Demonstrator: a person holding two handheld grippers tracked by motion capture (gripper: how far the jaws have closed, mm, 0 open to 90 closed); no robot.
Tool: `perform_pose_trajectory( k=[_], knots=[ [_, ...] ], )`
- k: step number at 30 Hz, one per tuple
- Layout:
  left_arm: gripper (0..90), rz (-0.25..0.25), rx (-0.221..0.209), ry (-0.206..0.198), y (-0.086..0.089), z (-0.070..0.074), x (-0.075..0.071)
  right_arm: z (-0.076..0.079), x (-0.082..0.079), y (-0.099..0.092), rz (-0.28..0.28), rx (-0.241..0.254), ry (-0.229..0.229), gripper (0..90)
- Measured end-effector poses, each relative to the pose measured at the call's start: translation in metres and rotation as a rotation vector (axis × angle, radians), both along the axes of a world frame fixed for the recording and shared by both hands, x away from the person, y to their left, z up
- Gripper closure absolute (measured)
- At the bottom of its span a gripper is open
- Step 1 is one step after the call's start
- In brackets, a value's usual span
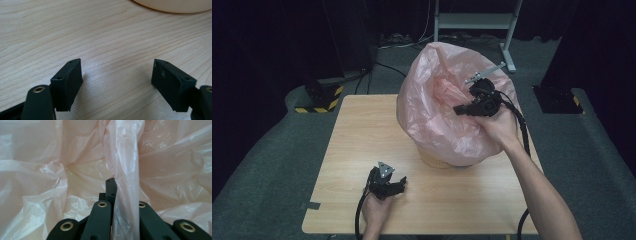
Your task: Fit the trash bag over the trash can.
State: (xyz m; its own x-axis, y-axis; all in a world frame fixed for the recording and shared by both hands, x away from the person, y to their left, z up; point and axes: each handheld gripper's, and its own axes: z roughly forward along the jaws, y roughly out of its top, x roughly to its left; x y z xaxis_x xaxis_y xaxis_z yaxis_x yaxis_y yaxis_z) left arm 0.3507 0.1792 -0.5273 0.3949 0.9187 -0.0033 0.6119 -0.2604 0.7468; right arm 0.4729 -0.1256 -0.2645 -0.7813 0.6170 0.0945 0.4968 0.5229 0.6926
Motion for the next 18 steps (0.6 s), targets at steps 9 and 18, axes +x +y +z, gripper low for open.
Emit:
perform_pose_trajectory(
  k=[9,18],
  knots=[
    [24.9,-0.001,-0.001,0.001,0.0001,0.0,0.0,-0.0044,0.0035,0.0027,-0.004,-0.023,0.017,89.0],
    [24.9,-0.001,0.002,0.0,-0.0001,0.0,0.0,-0.0065,0.0046,0.0032,0.002,-0.029,0.022,87.9]
  ],
)
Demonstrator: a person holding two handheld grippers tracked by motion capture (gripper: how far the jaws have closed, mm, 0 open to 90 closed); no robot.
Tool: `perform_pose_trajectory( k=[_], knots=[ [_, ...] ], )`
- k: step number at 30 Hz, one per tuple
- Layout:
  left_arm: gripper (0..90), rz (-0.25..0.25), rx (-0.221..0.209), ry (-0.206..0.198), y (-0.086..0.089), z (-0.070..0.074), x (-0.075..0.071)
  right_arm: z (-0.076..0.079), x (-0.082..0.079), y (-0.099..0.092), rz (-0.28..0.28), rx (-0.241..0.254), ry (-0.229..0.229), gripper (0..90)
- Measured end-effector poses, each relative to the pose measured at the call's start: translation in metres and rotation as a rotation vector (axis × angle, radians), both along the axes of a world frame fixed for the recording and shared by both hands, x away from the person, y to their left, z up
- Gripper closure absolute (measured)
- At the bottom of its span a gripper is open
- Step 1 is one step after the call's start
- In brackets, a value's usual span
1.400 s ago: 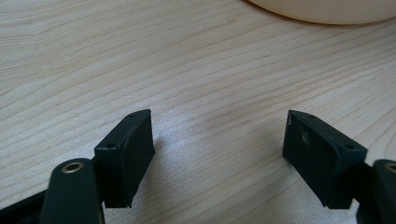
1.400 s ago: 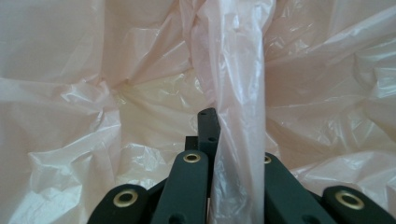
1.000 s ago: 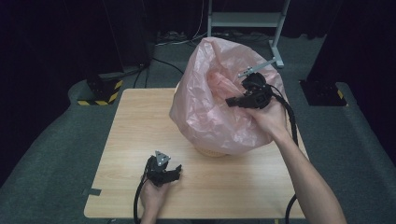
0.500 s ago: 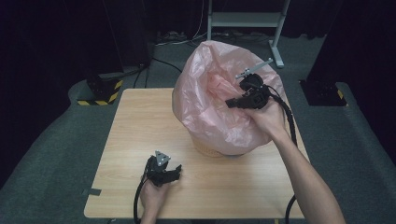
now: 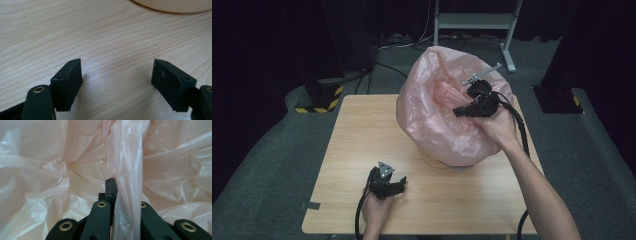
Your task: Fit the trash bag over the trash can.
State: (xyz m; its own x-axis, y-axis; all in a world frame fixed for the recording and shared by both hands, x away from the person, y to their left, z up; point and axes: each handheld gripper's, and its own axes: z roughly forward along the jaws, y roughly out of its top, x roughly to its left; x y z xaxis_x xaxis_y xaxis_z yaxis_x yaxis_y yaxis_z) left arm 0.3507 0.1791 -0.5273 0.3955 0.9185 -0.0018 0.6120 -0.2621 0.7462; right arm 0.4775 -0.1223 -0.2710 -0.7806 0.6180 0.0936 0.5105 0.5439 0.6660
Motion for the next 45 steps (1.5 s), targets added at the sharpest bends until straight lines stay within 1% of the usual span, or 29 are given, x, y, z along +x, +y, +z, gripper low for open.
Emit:
perform_pose_trajectory(
  k=[4,7,14,17,20,24,26,29,33,34,35,37,41,43,45],
  knots=[
    [24.9,0.0,-0.001,0.0,0.0,0.0,0.0,-0.001,0.0,0.001,0.001,-0.004,0.005,86.4],
    [24.9,0.001,-0.001,0.0,0.0,0.0,0.0,-0.001,0.0,0.002,0.0,-0.005,0.005,83.7],
    [24.9,0.002,-0.002,-0.001,0.0,0.0,0.0,-0.006,0.001,-0.002,-0.006,0.007,0.01,77.3],
    [24.9,0.002,-0.002,-0.001,0.0,0.0,0.0,-0.006,0.001,-0.002,-0.01,0.013,0.008,74.6],
    [24.9,0.001,-0.001,-0.001,0.0,0.0,0.0,-0.004,0.001,-0.002,-0.011,0.014,-0.002,75.3],
    [24.9,0.002,-0.001,-0.001,0.0,0.0,0.0,-0.001,0.0,-0.002,-0.009,0.02,-0.012,78.8],
    [24.9,0.001,-0.001,-0.001,0.0,0.0,0.0,0.001,0.0,-0.002,-0.008,0.021,-0.019,78.7],
    [24.9,-0.001,0.001,0.0,0.0,0.0,0.0,0.004,-0.001,-0.001,-0.008,0.024,-0.026,76.1],
    [24.9,0.002,-0.002,-0.001,0.0,0.0,0.0,0.006,-0.001,0.001,-0.007,0.016,-0.027,78.9],
    [24.9,0.001,-0.001,-0.001,0.0,0.0,0.0,0.006,0.0,0.002,-0.006,0.011,-0.026,82.0],
    [24.9,0.001,-0.001,-0.001,0.0,0.0,0.0,0.005,0.001,0.004,-0.003,-0.006,-0.016,85.4],
    [24.9,0.002,-0.003,0.0,0.0,0.0,0.0,0.002,0.002,0.007,0.0,-0.032,0.001,87.5],
    [24.9,0.0,-0.002,0.001,0.0,0.0,0.0,-0.003,0.005,0.013,0.003,-0.054,0.026,87.7],
    [24.9,0.0,-0.003,0.001,0.0,0.0,0.0,-0.005,0.006,0.015,0.006,-0.069,0.029,87.2],
    [24.9,0.0,-0.002,0.001,0.0,0.0,0.0,-0.006,0.006,0.016,0.009,-0.069,0.033,84.1]
  ],
)
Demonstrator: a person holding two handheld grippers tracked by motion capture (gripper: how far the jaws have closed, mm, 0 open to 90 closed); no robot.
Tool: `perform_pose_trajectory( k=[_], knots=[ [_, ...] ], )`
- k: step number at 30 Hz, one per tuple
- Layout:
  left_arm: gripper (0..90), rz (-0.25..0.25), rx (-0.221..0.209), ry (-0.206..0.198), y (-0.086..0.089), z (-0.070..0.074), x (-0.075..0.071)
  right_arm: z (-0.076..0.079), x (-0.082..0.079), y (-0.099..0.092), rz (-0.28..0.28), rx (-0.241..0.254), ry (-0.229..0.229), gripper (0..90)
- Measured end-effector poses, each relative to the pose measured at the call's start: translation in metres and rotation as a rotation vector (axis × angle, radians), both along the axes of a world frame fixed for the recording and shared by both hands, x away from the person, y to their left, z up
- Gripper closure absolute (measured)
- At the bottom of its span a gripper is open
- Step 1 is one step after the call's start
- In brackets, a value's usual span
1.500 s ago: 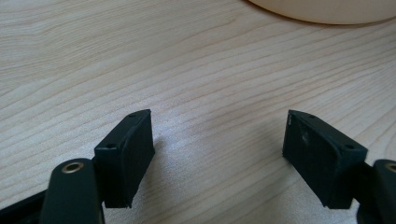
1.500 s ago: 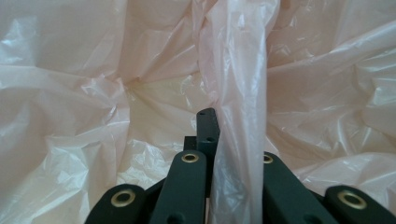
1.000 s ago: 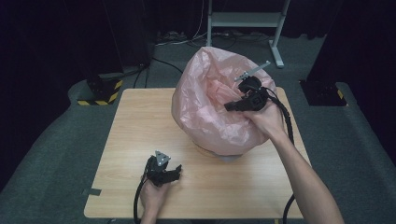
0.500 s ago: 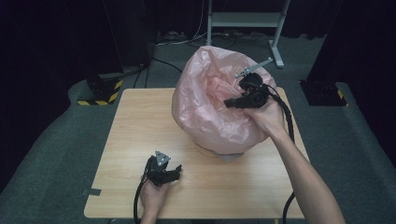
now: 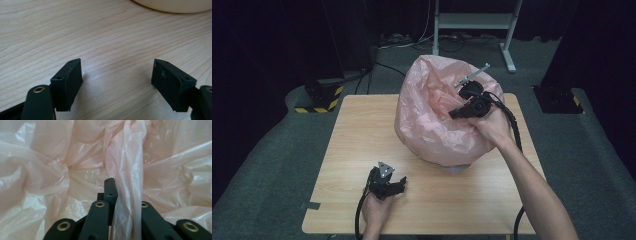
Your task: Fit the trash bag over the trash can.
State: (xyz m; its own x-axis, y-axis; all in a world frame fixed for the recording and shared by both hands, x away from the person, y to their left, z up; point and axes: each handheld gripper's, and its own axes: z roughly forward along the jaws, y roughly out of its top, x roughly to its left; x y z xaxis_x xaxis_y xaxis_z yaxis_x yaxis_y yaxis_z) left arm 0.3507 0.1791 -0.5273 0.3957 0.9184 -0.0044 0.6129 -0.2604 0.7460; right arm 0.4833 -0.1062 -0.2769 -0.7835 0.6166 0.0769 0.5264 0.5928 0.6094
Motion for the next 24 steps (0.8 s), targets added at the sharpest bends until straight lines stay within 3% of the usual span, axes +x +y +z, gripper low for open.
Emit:
perform_pose_trajectory(
  k=[5,9,19,22,24],
  knots=[
    [24.9,-0.001,0.002,-0.001,0.0,0.0,0.0,0.003,-0.003,-0.003,-0.001,0.027,-0.012,70.0],
    [24.9,-0.001,0.002,0.0,0.0,0.0,0.0,0.011,-0.007,-0.006,0.004,0.073,-0.04,67.2],
    [24.9,0.0,0.0,0.0,0.0,0.0,0.0,0.015,-0.007,-0.005,-0.006,0.065,-0.065,59.3],
    [24.9,0.0,0.0,0.0,0.0,0.0,0.0,0.016,-0.008,-0.006,-0.017,0.073,-0.076,61.8],
    [24.9,0.0,0.0,0.0,0.0,0.0,0.0,0.016,-0.008,-0.008,-0.022,0.072,-0.087,68.9]
  ],
)
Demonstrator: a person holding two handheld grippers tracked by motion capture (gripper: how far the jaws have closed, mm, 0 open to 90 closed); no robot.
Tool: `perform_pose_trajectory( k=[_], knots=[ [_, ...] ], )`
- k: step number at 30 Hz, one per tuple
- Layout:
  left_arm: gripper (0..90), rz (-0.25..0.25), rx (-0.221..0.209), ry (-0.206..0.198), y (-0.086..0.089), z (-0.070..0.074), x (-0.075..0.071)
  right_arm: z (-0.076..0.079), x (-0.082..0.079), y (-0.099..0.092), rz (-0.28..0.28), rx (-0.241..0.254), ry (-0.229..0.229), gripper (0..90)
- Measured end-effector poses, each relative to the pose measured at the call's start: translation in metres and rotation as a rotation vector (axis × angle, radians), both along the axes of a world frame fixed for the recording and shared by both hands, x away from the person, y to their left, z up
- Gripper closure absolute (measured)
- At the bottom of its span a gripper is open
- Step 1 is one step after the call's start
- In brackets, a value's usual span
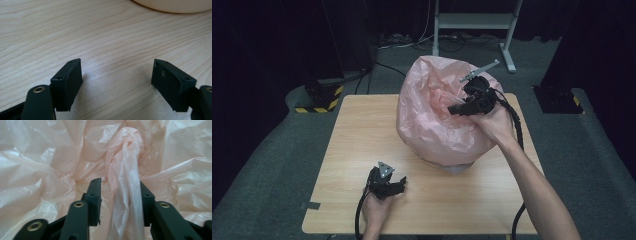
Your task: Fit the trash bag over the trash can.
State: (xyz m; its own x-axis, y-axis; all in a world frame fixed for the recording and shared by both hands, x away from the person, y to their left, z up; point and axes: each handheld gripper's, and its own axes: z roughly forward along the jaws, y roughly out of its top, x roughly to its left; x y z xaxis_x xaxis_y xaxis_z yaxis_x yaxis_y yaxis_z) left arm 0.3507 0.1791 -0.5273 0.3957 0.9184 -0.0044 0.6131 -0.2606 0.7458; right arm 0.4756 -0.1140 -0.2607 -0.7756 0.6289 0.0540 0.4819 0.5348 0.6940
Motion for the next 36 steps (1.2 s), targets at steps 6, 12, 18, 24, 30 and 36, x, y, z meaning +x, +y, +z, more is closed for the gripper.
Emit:
perform_pose_trajectory(
  k=[6,12,18,24,30,36],
  knots=[
    [24.9,0.0,0.0,0.0,0.0,0.0,0.0,-0.002,0.001,0.005,0.015,-0.031,0.007,87.7],
    [24.9,0.0,0.0,0.0,0.0,0.0,0.0,-0.01,0.003,0.019,0.034,-0.108,0.034,87.9],
    [24.9,0.001,0.0,0.0,0.0,0.0,0.0,-0.017,0.001,0.023,0.035,-0.171,0.014,77.9],
    [25.0,0.0,0.0,0.0,0.0,0.0,0.0,-0.005,-0.002,0.016,0.023,-0.098,-0.013,67.6],
    [24.9,0.001,-0.001,0.0,0.0,0.0,0.0,-0.001,0.001,0.017,0.026,-0.088,-0.016,83.3],
    [25.0,0.001,-0.001,0.0,0.0,0.0,0.0,-0.015,0.005,0.027,0.045,-0.152,0.028,88.8]
  ],
)
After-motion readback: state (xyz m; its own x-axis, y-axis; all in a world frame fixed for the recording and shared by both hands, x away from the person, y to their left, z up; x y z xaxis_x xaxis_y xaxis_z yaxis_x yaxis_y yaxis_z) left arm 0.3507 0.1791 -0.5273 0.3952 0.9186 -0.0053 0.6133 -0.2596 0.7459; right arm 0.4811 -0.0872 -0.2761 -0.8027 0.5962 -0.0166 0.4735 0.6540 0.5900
